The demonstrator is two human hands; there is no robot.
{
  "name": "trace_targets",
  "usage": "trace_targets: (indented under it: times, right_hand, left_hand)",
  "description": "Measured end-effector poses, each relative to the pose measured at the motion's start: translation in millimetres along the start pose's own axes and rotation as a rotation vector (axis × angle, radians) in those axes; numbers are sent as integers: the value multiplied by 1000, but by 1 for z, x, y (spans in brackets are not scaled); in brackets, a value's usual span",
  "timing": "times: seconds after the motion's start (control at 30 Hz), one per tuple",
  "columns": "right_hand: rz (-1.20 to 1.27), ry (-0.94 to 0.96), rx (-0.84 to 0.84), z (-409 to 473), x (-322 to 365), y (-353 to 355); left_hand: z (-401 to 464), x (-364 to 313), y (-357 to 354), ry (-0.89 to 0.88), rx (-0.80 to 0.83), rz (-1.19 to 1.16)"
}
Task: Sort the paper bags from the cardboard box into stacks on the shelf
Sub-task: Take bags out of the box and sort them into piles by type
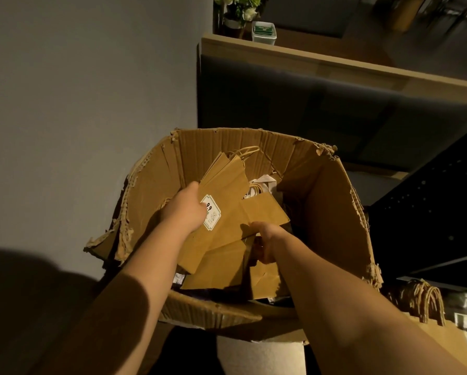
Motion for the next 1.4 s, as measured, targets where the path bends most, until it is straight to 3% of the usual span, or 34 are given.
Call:
trace_targets:
  times: [0.13, 0.27, 0.47, 0.7, 0.87, 1.07, 1.2, 1.4]
  right_hand:
    - [-15, 28, 75, -7, 3, -12]
    - [-100, 133, 23, -9, 8, -17]
    - [-5, 178, 76, -26, 16, 35]
    - [71, 351, 216, -55, 22, 84]
    - [140, 566, 305, -84, 30, 96]
    - [177, 689, 317, -102, 36, 97]
    - [391, 696, 409, -105, 27, 91]
    - [647, 625, 455, -116, 27, 77]
  left_hand:
    - [2, -1, 0, -1, 10, -5]
    - [1, 1, 0, -7, 1, 16]
    - [-3, 4, 14, 63, -123, 175]
    - [-10, -5, 28, 55, -230, 89]
    - [-23, -8, 45, -92, -266, -13]
    - [-43, -24, 54, -264, -320, -173]
    - [-39, -21, 42, -204, -244, -285]
    - [-61, -26, 27, 49, 65, -811]
Point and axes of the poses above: each hand's wrist, its own z-axis towards the middle knuckle, its own y-axis out of the back of the hand, x = y × z, the point moved 2 cm from there along z, towards the middle knuckle, and after that the axes turned 12 degrees about -x, right-handed, at the moved point
